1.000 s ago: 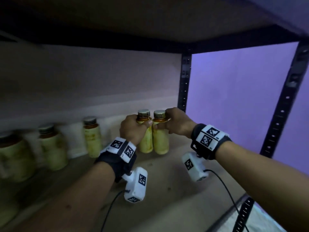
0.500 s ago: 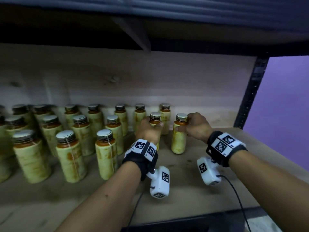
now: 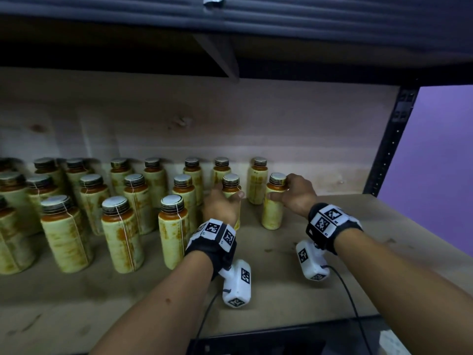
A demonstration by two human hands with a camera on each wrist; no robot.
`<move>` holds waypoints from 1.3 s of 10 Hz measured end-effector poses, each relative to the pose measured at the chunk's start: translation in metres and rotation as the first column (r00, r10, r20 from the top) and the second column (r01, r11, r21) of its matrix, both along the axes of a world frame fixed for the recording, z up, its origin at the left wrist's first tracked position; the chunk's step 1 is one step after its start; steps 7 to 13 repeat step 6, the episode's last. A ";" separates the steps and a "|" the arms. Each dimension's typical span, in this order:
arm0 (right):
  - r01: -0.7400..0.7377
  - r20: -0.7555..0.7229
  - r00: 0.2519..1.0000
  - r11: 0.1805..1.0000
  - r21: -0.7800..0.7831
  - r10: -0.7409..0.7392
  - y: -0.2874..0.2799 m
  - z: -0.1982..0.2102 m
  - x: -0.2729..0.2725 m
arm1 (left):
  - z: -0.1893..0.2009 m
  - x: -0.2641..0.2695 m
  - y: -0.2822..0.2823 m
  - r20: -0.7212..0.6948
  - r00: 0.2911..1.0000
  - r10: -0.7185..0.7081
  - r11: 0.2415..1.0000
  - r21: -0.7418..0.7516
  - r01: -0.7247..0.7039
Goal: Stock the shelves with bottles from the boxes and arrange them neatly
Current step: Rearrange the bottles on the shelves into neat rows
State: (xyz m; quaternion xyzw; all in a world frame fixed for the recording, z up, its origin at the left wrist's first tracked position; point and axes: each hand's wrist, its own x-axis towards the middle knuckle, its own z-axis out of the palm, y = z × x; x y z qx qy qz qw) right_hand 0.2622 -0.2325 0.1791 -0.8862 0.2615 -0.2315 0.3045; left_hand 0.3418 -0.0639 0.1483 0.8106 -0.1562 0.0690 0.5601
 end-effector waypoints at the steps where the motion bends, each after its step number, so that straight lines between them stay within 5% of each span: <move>1: -0.011 -0.024 1.000 1.000 -0.025 0.010 0.001 -0.001 0.000 | 0.000 0.002 -0.002 -0.004 0.999 0.037 0.998 0.058 -0.036; 3: -0.041 -0.095 0.995 0.997 -0.061 0.035 -0.004 0.003 0.000 | -0.001 0.003 -0.007 0.013 0.997 0.081 0.991 0.102 -0.082; 6: -0.009 0.033 0.999 0.990 0.140 0.004 0.010 -0.018 -0.010 | 0.001 -0.019 0.001 0.034 0.999 0.038 0.980 0.192 -0.043; 13: -0.009 0.033 0.999 0.990 0.140 0.004 0.010 -0.018 -0.010 | 0.001 -0.019 0.001 0.034 0.999 0.038 0.980 0.192 -0.043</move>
